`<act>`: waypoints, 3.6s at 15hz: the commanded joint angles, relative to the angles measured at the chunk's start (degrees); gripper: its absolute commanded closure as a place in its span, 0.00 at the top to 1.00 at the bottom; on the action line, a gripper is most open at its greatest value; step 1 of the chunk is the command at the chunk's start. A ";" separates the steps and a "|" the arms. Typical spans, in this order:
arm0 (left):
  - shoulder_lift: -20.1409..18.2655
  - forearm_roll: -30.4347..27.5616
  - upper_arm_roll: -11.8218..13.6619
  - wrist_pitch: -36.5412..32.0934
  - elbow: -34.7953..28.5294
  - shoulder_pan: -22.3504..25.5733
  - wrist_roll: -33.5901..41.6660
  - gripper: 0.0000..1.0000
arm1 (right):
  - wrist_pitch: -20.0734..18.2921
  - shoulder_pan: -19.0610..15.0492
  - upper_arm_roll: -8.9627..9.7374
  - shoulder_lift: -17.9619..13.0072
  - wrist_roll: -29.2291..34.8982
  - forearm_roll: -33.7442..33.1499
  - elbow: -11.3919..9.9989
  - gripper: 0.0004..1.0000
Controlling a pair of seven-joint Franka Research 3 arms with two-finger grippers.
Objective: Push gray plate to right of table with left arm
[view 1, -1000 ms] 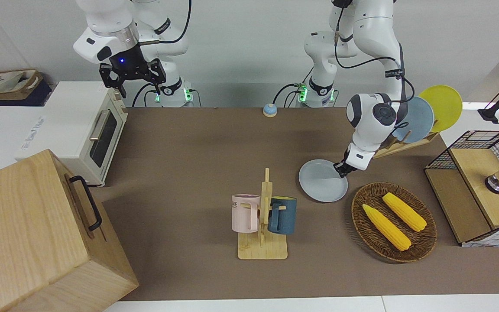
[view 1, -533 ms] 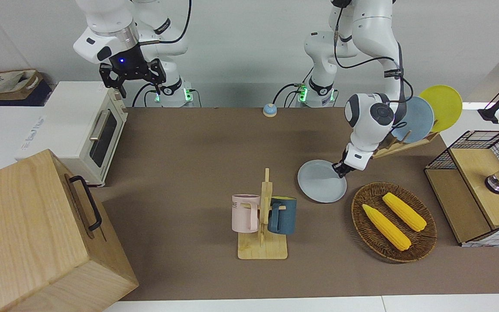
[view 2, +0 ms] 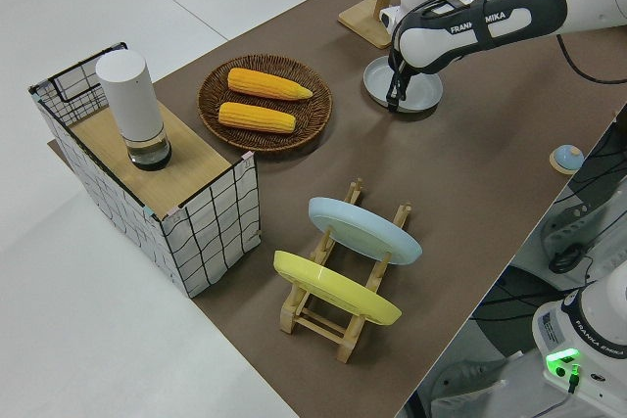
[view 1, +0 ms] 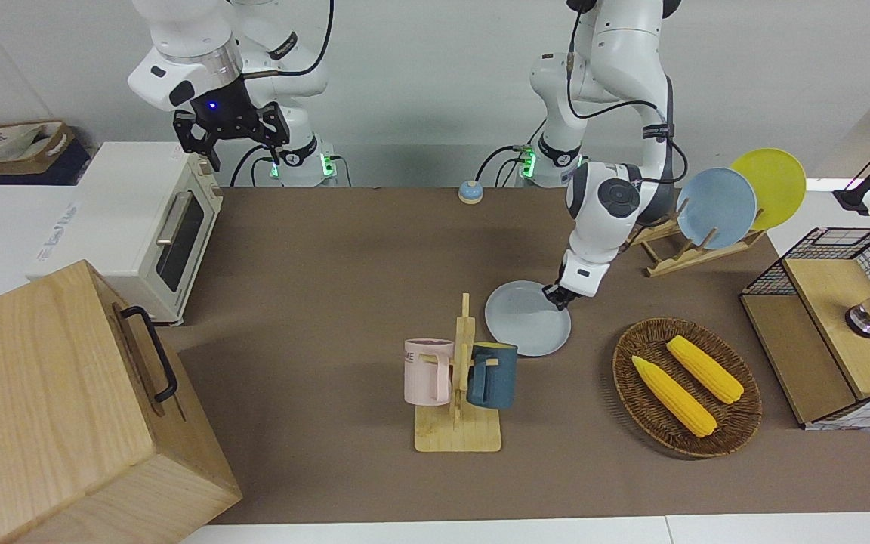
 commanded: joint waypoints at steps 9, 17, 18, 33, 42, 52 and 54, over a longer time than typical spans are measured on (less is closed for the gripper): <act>2.05 1.13 0.42 -2.05 2.31 -14.55 -18.24 0.00 | -0.89 -1.13 0.88 -0.17 0.74 0.33 0.50 0.98; 3.01 1.22 -3.35 -2.48 3.81 -20.97 -29.85 0.00 | -0.89 -1.13 0.96 -0.17 0.74 0.33 0.50 0.98; 2.93 1.31 -4.14 -3.01 3.81 -21.24 -31.51 0.00 | -0.89 -1.13 0.96 -0.17 0.74 0.33 0.50 0.98; 7.68 4.56 -6.08 -5.91 10.67 -28.01 -42.35 0.75 | -0.89 -1.13 0.96 -0.17 0.74 0.33 0.50 0.98; 3.11 4.82 -5.47 -12.41 12.69 -27.57 -40.58 1.00 | -0.89 -1.13 0.96 -0.17 0.74 0.33 0.50 0.98; -6.04 4.12 -4.15 -34.53 23.56 -20.12 -26.72 1.00 | -0.89 -1.13 0.96 -0.17 0.74 0.33 0.50 0.98; -6.30 4.03 -3.89 -40.51 27.44 -15.81 -20.58 1.00 | -0.89 -1.13 0.96 -0.17 0.74 0.25 0.50 0.98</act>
